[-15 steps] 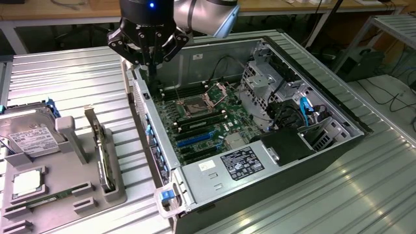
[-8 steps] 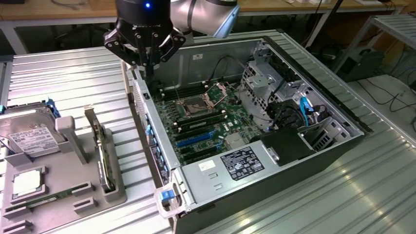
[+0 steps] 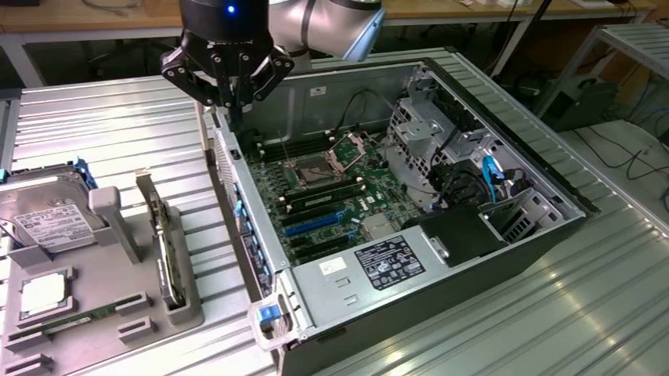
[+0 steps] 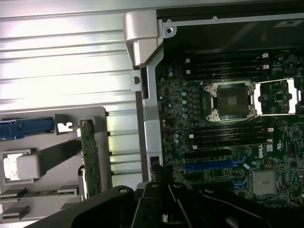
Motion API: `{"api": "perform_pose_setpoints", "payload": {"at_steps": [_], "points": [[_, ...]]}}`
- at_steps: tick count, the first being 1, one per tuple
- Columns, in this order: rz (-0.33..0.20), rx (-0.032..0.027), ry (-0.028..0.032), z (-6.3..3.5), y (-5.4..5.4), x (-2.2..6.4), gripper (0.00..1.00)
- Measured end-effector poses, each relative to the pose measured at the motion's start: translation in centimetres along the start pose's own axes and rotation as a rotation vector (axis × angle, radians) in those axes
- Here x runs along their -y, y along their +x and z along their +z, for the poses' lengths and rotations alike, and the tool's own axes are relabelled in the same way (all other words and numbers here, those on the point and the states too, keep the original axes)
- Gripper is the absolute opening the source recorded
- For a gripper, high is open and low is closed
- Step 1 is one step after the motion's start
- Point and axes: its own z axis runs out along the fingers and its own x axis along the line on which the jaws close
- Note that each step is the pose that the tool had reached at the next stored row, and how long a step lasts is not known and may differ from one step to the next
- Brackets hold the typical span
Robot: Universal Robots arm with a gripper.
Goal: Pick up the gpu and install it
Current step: 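Reach for the gpu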
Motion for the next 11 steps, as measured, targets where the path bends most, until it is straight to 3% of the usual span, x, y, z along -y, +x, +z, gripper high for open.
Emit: {"api": "perform_pose_setpoints", "payload": {"at_steps": [11], "points": [[0.0, -0.002, 0.0001, 0.0, 0.73, 0.15, 0.11]]}}
